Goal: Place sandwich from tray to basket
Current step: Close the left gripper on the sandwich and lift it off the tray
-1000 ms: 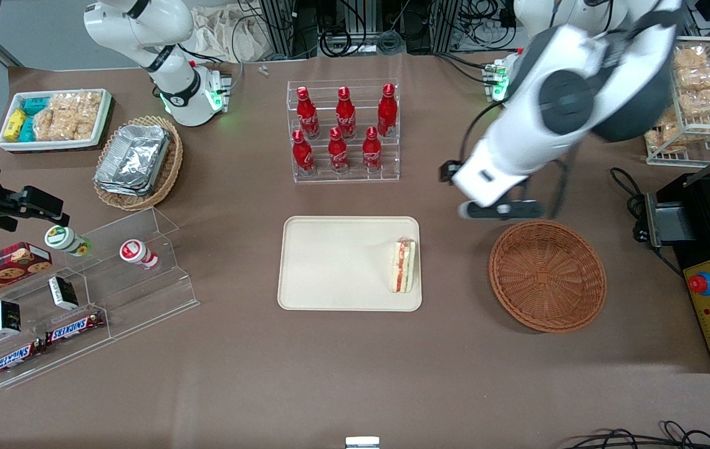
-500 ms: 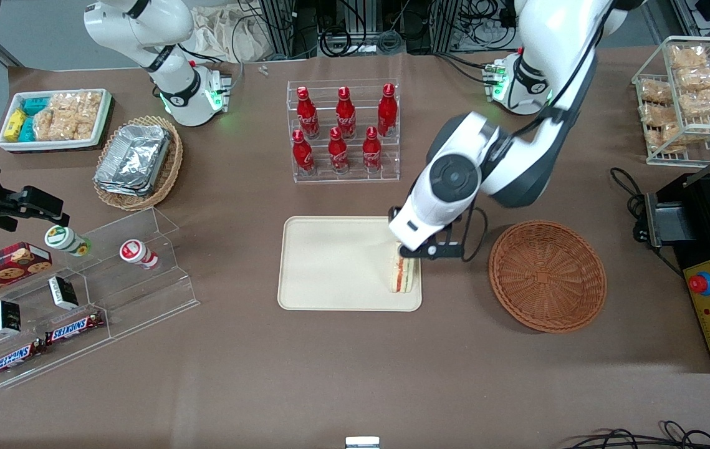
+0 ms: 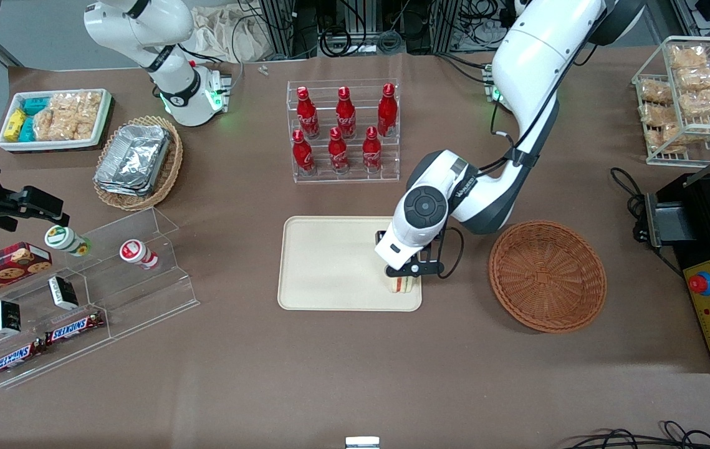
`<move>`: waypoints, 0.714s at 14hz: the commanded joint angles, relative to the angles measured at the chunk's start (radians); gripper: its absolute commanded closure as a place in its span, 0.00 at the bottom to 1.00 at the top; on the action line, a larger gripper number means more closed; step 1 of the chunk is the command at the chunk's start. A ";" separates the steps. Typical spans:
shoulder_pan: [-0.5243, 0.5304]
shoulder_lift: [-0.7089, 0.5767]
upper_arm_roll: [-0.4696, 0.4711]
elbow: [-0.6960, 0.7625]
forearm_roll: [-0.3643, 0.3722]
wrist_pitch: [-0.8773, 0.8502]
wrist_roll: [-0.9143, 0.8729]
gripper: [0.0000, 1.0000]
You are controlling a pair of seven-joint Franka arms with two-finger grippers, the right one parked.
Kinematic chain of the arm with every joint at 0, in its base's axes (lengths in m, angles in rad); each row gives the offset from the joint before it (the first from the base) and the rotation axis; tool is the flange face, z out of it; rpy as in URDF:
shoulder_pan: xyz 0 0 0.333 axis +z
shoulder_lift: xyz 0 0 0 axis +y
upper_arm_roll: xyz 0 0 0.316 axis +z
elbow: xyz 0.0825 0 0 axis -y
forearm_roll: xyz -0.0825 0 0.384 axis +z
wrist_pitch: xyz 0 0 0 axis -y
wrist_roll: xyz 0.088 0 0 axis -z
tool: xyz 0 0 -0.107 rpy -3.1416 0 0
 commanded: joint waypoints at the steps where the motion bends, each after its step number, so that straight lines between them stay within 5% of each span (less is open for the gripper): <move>1: -0.012 0.041 0.009 0.016 0.065 0.026 -0.009 0.02; 4: -0.007 0.063 0.009 0.015 0.068 0.064 -0.008 0.30; 9: -0.006 0.055 0.008 0.016 0.048 0.058 -0.035 0.98; 10: -0.001 0.037 0.008 0.019 0.048 0.050 -0.061 1.00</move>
